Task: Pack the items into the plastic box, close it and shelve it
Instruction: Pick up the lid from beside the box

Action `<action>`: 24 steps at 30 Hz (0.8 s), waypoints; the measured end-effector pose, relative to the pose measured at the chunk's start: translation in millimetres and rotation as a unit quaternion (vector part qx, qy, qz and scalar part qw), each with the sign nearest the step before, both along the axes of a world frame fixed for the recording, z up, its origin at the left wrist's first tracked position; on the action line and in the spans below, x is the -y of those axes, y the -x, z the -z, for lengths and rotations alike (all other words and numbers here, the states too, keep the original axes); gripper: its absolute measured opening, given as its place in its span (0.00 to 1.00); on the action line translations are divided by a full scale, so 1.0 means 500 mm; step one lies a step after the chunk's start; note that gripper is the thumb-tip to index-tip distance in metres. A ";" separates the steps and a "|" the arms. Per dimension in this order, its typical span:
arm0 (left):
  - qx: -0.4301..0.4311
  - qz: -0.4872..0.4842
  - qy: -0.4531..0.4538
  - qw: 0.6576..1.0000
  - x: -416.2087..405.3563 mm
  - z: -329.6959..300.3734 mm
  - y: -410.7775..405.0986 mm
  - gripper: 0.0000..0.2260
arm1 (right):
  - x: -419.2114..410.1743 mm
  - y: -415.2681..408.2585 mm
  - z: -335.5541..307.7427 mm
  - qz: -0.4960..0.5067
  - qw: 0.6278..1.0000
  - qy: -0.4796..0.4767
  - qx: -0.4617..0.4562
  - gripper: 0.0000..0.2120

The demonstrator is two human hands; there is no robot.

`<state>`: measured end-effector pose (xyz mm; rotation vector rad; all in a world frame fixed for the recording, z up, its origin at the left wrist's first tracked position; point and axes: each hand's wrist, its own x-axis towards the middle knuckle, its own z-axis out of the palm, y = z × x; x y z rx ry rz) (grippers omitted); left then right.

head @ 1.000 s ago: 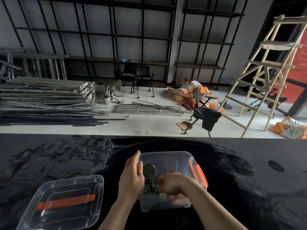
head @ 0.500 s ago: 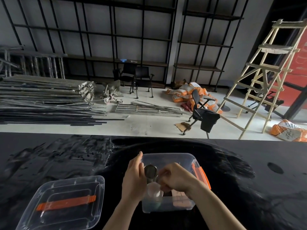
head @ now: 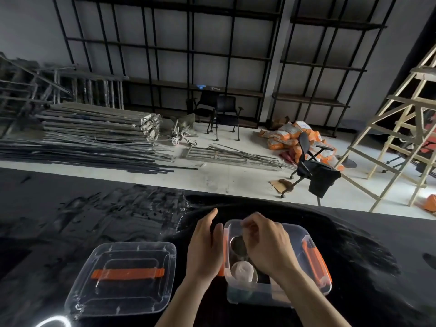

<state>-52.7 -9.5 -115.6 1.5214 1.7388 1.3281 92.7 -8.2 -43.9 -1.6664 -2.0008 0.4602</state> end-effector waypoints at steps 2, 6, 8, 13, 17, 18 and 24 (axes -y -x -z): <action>0.020 -0.067 0.000 0.998 0.007 -0.008 0.067 0.20 | 0.011 0.052 -0.028 -0.038 0.995 -0.016 -0.096 0.05; -0.013 -0.216 0.065 0.974 0.032 -0.021 0.232 0.19 | 0.024 0.182 -0.001 -0.095 0.979 0.068 -0.165 0.07; -0.026 -0.268 0.111 0.957 0.054 -0.009 0.312 0.17 | 0.025 0.242 0.040 -0.098 0.976 0.137 -0.136 0.09; -0.072 -0.316 0.271 0.906 0.123 0.055 0.433 0.24 | 0.035 0.327 0.126 -0.073 0.946 0.306 -0.073 0.19; -0.054 -0.311 0.328 0.890 0.162 0.088 0.461 0.30 | 0.042 0.343 0.152 -0.023 0.939 0.331 -0.094 0.20; -0.051 -0.307 0.336 0.889 0.167 0.090 0.458 0.30 | 0.043 0.343 0.152 -0.014 0.937 0.335 -0.095 0.20; -0.016 -0.312 0.331 0.890 0.155 0.044 0.439 0.30 | 0.029 0.321 0.119 0.006 0.938 0.324 -0.126 0.19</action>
